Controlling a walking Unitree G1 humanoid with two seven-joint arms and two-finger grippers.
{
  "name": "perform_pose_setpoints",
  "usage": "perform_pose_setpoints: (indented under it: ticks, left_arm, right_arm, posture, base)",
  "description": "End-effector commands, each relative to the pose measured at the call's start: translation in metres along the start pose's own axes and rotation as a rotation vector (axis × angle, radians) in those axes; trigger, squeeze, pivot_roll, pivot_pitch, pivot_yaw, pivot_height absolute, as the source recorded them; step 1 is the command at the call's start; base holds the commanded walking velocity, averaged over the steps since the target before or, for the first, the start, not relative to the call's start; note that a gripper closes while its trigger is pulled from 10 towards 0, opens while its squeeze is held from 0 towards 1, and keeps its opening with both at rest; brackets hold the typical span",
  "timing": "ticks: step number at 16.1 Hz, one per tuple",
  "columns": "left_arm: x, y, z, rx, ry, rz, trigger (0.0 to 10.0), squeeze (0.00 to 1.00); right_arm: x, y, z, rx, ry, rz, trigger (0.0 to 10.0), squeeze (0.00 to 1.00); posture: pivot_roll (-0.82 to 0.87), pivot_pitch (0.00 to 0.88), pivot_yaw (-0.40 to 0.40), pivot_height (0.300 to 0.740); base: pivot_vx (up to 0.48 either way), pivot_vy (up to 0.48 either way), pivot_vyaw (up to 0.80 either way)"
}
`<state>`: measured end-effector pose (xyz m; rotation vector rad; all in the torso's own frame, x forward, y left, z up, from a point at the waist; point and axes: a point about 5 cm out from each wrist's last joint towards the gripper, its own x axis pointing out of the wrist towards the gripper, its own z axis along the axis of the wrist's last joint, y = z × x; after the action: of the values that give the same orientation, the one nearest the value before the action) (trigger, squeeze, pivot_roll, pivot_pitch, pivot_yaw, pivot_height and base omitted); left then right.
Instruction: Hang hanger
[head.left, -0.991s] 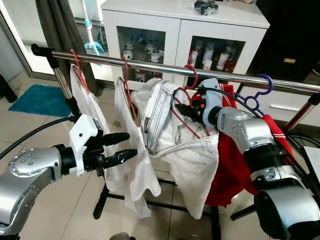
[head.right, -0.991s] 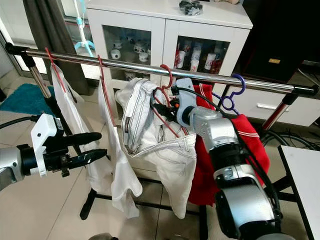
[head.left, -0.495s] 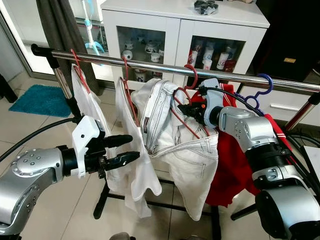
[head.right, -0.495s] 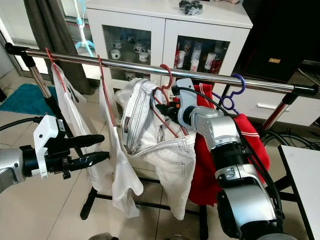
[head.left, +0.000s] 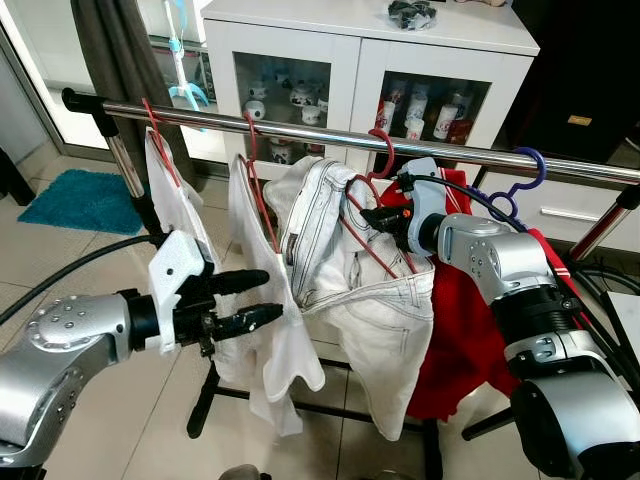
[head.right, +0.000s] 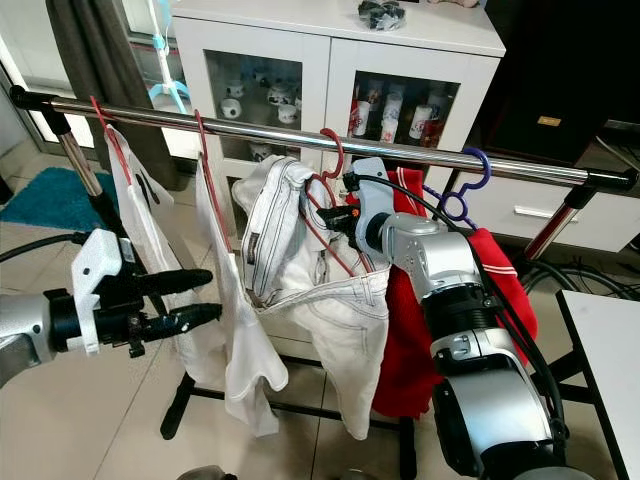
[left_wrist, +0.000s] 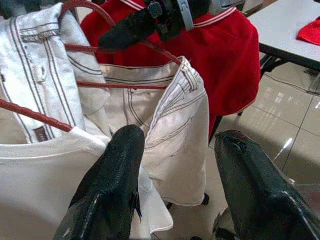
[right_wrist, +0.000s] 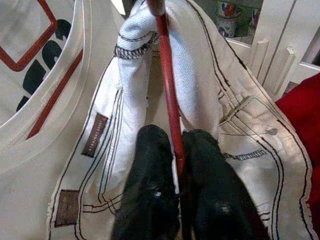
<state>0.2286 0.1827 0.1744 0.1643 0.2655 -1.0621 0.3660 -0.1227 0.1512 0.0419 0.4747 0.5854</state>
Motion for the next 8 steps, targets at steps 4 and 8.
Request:
perform_pose_setpoints:
  ticks: [4,8]
  left_arm:
    - [0.003,0.0,0.005,0.005,-0.009,-0.005,10.0,0.0]
    - [0.016,0.003,0.002,0.046,-0.007,0.097,10.0,0.0]
  right_arm:
    - [-0.005,0.001,0.011,-0.023,-0.037,0.008,0.0,0.0]
    - [-0.014,0.003,0.01,-0.023,-0.096,-0.013,0.0,0.0]
  posture:
    - [0.03,0.0,0.001,0.74]
    - [0.03,0.0,0.005,0.74]
  base:
    - [0.0,0.0,0.0]
    - [0.0,0.0,0.0]
